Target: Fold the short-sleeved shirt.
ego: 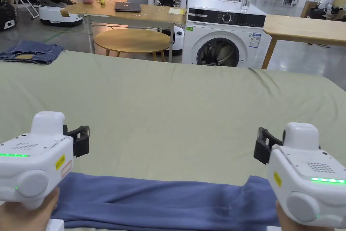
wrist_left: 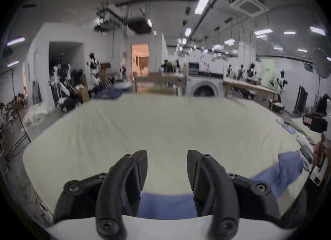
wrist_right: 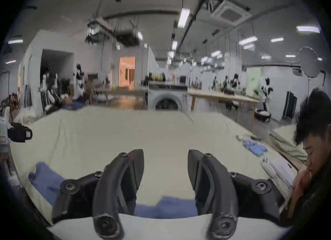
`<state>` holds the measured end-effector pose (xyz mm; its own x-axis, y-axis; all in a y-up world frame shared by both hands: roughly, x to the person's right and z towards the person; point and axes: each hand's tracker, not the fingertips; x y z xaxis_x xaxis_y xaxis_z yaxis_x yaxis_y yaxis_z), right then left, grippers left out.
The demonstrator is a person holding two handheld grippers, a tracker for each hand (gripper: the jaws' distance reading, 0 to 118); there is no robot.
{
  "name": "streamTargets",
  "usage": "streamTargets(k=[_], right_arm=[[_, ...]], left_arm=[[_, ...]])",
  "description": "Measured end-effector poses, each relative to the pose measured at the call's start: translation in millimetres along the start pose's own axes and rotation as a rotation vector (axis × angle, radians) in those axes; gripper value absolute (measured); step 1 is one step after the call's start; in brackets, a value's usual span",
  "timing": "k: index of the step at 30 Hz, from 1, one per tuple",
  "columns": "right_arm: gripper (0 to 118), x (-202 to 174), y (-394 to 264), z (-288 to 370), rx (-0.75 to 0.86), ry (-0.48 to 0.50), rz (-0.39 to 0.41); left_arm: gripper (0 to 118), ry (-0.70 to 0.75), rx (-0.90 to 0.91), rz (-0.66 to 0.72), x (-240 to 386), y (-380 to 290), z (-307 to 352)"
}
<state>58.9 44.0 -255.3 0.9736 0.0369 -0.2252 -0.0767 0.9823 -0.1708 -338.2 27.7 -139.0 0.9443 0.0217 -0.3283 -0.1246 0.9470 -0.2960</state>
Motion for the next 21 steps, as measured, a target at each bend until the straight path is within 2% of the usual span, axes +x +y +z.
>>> streamTargets(k=[2,3,5,6,9,15,18,21], right_arm=[[21,-18,1,-4,0.046,0.013,-0.024],[4,-25,2,-5,0.061,0.02,-0.031],[0,-37,2,-12,0.061,0.022,-0.015],[0,-42,1,-13,0.072,0.035,-0.02],[0,-51,-3,-17,0.08,0.035,-0.024],[0,-57,-8,-19,0.073,0.05,-0.047],[0,-56,-7,-20,0.067,0.068,-0.058],[0,-57,-7,-20,0.051,0.098,-0.054]], left_arm=[[39,0.015,0.06,-0.03,6,2,-4],[28,0.018,0.079,-0.041,11,3,-3],[6,0.01,0.119,-0.052,17,5,-1],[0,0.008,0.144,-0.054,20,6,0],[0,0.041,0.192,-0.096,28,8,4],[0,0.055,0.179,-0.083,25,11,8],[0,0.037,0.071,-0.064,6,11,7],[0,-0.027,-0.113,0.006,-27,4,0]])
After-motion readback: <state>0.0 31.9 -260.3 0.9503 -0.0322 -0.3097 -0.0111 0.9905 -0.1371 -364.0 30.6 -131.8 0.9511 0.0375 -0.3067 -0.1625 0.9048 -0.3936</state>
